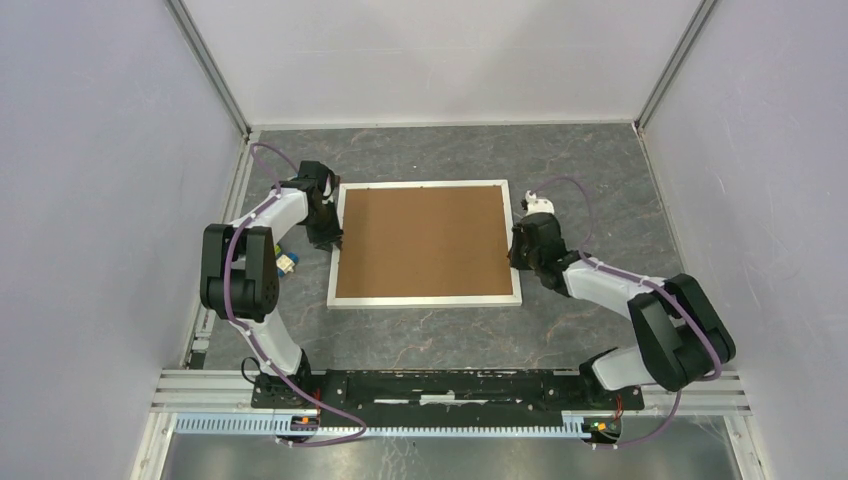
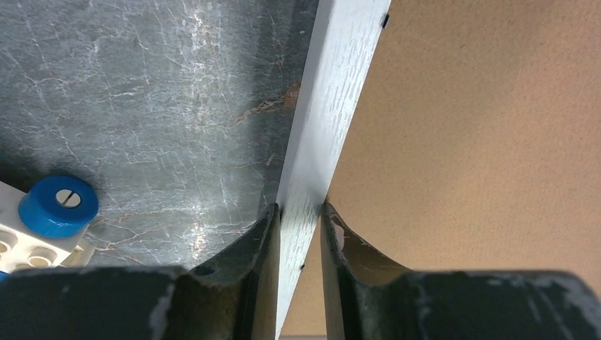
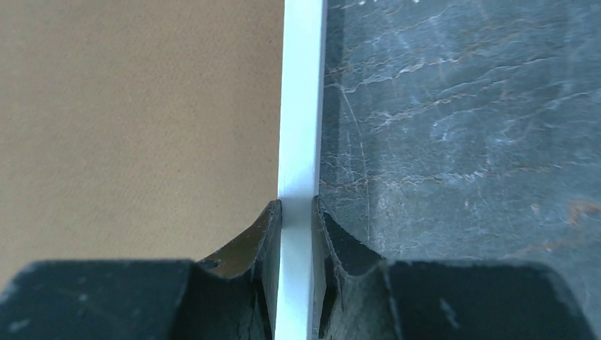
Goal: Put the photo into the frame
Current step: Install the photo frame at the center of the board.
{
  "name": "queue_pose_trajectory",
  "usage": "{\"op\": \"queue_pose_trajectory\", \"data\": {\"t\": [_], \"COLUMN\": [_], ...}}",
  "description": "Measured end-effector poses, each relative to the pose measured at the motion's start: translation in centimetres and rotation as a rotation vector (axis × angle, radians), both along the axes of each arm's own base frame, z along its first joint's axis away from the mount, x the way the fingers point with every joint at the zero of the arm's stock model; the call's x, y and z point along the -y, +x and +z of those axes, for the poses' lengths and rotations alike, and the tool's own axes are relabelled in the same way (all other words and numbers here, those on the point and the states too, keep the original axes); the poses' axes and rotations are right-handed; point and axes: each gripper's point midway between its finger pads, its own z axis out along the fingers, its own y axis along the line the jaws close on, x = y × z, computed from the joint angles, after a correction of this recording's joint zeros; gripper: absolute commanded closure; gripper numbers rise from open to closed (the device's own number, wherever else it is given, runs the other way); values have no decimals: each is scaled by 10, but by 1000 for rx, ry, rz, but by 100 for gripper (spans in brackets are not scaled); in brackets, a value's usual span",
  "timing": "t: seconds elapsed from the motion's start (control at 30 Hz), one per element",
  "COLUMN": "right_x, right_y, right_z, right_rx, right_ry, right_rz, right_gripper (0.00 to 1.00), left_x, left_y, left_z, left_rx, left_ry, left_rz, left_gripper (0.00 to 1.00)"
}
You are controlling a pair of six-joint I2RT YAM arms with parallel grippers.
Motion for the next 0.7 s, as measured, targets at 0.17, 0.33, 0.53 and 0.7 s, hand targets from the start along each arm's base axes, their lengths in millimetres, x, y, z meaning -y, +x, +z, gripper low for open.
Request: {"op": "queue_pose_trajectory", "data": {"t": [0.17, 0.33, 0.53, 0.7], "right_x": [-1, -7, -12, -8], "right_y": [5, 14, -1, -22], "right_z": [-3, -3, -4, 4], "right_rx": [86, 199, 349, 363], "right_ry": [-162, -394, -684, -914], "right_rz": [-86, -189, -288, -205], "right_gripper": [75, 75, 74, 68], "left_x": [-1, -2, 0, 6], "left_y": [1, 1, 1, 1], "left_z": [0, 0, 0, 1], "left_rx": [3, 8, 12, 19], "left_ry": [-5, -7, -17, -52], "left_rz": [3, 7, 4, -7], "left_gripper": [71, 71, 71, 66]}}
